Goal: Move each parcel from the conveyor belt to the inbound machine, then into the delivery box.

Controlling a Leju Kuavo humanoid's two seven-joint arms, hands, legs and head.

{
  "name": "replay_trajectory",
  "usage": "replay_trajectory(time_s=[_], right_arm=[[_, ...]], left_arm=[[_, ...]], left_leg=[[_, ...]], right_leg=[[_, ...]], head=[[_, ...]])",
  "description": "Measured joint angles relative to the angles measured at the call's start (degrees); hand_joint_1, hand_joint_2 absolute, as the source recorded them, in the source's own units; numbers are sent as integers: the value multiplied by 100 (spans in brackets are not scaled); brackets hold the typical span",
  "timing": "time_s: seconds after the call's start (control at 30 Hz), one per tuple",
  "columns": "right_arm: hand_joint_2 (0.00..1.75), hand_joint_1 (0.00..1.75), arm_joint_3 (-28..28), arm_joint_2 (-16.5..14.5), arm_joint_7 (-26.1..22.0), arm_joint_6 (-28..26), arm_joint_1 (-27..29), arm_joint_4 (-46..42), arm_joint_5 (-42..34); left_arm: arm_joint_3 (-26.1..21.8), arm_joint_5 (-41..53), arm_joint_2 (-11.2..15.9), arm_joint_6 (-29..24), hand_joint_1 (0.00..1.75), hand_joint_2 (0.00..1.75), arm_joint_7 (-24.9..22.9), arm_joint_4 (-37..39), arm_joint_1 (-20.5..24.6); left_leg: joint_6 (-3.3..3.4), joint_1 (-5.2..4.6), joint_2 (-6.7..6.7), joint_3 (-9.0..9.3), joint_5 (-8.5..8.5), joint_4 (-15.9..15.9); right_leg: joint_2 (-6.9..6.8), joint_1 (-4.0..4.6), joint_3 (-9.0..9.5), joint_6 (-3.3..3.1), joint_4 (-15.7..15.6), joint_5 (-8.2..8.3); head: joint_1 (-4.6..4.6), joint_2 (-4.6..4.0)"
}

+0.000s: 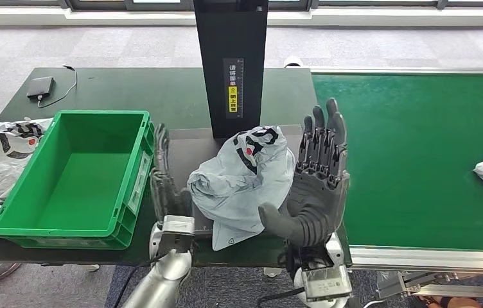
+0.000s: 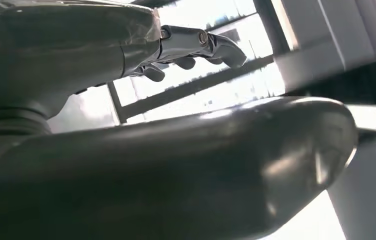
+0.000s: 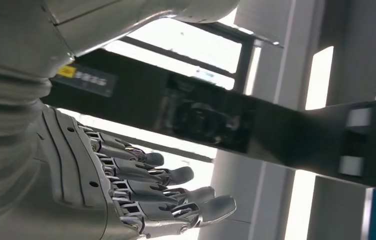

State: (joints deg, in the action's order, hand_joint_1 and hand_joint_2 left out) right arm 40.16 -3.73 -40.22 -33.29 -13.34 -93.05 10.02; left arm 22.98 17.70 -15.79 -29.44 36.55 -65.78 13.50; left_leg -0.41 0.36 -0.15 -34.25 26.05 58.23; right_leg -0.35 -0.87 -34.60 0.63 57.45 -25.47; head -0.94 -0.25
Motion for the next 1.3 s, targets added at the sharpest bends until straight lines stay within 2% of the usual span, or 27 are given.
replay_trajectory(time_s=[0.13,0.3,0.57,0.83,1.07,1.3], right_arm=[[175,0,458,182,1,-342,-119,-286,91],[175,0,673,305,4,-400,-190,-432,97],[175,0,772,405,6,-405,-238,-508,96],[175,0,898,461,7,-443,-365,-553,51],[175,0,1079,530,11,-565,-506,-577,53],[175,0,1147,584,21,-577,-569,-577,44]], left_arm=[[299,999,-102,279,0,0,-559,925,389],[443,1170,-177,286,0,0,-648,1565,603],[523,1200,-216,287,0,0,-670,1946,738],[537,1621,-283,190,0,0,-801,2345,822],[546,2119,-357,-174,0,0,-872,2754,947],[561,2178,-384,-212,0,0,-890,2967,1001]], left_leg=[[1,-2,5,1,1,0],[1,-2,7,3,1,0],[1,-1,6,3,1,0],[1,-2,5,2,1,0],[1,-2,5,3,1,0],[1,-2,4,3,1,0]], right_leg=[[4,-3,1,3,-1,2],[8,-2,1,4,-1,3],[8,-1,1,4,1,3],[7,-2,2,4,0,3],[6,-2,2,4,1,3],[6,-2,3,4,1,3]], head=[[0,-1],[1,-1],[1,1],[1,1],[1,1],[0,1]])
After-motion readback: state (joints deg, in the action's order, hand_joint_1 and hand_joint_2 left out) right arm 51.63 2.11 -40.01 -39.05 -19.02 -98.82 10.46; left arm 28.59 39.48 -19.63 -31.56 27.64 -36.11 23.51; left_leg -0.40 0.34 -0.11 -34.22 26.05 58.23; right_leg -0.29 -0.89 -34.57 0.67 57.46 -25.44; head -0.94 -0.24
